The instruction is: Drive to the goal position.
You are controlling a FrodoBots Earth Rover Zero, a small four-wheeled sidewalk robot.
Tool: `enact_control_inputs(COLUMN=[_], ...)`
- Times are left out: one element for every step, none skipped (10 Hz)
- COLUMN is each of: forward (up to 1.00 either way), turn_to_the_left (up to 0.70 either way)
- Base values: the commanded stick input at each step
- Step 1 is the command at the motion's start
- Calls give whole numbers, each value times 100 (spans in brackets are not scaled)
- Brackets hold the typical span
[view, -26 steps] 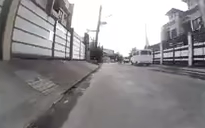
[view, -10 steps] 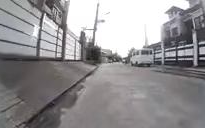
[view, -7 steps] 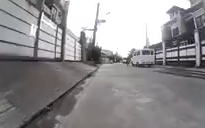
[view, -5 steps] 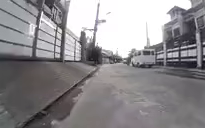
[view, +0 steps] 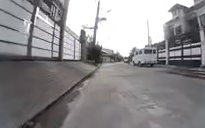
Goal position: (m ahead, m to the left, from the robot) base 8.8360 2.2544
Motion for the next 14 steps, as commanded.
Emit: enact_control_inputs(forward=[64, 64, 64, 64, 64, 64, 64, 64, 64, 64, 64, 64, 64, 64], turn_to_the_left=[0, 0, 0, 0, -2, -12, -23, -29, -11, -7, -4, -1, 0, 0])
